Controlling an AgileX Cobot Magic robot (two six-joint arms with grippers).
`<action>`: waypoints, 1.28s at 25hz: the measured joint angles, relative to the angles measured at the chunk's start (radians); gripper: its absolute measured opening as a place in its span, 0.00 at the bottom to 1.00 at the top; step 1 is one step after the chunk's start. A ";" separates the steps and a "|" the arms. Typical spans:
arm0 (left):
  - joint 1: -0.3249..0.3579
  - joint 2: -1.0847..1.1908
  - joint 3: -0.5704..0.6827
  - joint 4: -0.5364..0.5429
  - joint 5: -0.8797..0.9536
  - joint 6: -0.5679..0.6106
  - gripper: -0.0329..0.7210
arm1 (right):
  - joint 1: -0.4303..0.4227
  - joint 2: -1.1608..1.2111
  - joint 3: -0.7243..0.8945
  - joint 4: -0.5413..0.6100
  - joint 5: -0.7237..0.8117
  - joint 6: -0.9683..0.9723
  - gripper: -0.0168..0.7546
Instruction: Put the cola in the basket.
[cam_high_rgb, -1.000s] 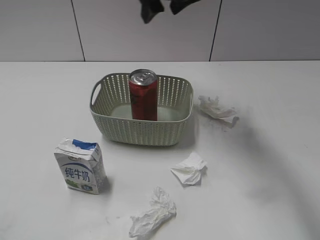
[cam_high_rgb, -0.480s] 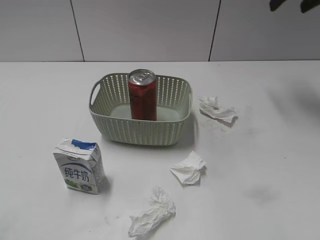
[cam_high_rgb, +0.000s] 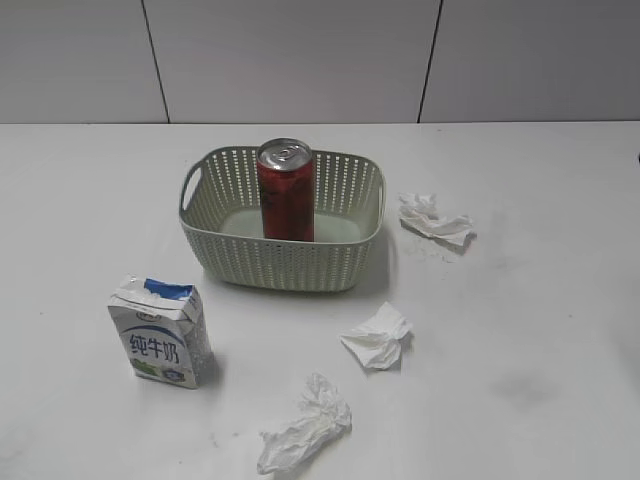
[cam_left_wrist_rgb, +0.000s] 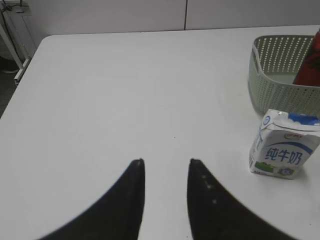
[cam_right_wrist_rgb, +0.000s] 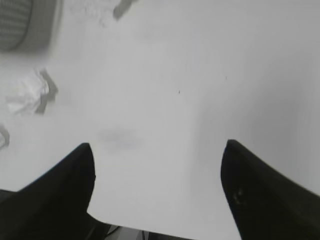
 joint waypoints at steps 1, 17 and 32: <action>0.000 0.000 0.000 0.000 0.000 0.000 0.36 | 0.000 -0.074 0.072 -0.001 -0.020 -0.004 0.79; 0.000 0.000 0.000 0.000 0.000 0.000 0.36 | 0.001 -0.998 0.807 -0.017 -0.162 0.001 0.79; 0.001 0.000 0.000 0.000 0.000 0.000 0.36 | 0.002 -1.495 0.814 -0.024 -0.152 0.011 0.79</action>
